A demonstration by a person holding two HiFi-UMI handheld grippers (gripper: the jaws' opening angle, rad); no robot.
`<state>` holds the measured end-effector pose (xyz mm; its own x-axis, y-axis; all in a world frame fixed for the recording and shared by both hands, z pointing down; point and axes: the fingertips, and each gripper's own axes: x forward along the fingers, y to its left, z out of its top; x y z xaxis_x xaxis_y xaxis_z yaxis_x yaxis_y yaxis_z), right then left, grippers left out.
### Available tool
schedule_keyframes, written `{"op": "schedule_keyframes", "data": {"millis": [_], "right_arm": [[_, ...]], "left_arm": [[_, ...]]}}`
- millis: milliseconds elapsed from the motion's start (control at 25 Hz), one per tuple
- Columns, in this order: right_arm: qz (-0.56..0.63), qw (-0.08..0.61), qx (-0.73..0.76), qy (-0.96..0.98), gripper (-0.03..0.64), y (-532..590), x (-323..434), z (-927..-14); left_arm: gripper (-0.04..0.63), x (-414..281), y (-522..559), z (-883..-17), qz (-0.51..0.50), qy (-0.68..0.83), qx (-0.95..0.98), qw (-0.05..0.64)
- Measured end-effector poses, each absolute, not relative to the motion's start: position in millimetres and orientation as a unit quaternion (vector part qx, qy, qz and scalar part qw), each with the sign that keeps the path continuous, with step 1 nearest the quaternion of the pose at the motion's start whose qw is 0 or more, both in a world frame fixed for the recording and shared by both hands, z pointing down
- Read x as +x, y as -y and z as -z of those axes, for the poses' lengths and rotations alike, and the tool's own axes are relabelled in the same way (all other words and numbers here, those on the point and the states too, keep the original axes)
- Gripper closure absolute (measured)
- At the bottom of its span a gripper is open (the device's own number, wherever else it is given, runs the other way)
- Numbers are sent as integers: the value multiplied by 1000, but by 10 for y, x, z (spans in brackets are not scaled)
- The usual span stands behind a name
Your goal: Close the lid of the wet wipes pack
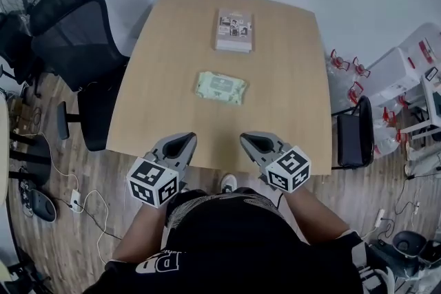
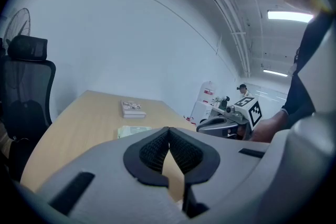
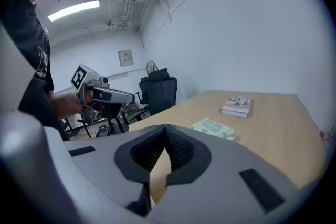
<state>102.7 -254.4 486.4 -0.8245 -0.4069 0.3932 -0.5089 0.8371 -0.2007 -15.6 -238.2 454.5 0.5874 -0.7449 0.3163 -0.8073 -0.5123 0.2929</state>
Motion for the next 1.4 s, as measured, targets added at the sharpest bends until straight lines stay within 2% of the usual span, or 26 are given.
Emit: {"op": "schedule_keyframes", "data": {"millis": [200, 480, 920, 1400], "right_arm": [[-155, 130, 284, 937, 613, 2224, 843, -4645], [-188, 91, 336, 918, 612, 1581, 438, -4555], [-190, 91, 394, 895, 612, 788, 385, -4566], [-186, 99, 376, 902, 612, 787, 556, -4571]], "left_arm": [[577, -218, 2159, -4344, -75, 416, 888, 182], [577, -403, 1484, -4338, -96, 332, 919, 187], [577, -697, 1028, -4434, -105, 305, 927, 191], [577, -443, 1021, -4450, -102, 333, 917, 195]]}}
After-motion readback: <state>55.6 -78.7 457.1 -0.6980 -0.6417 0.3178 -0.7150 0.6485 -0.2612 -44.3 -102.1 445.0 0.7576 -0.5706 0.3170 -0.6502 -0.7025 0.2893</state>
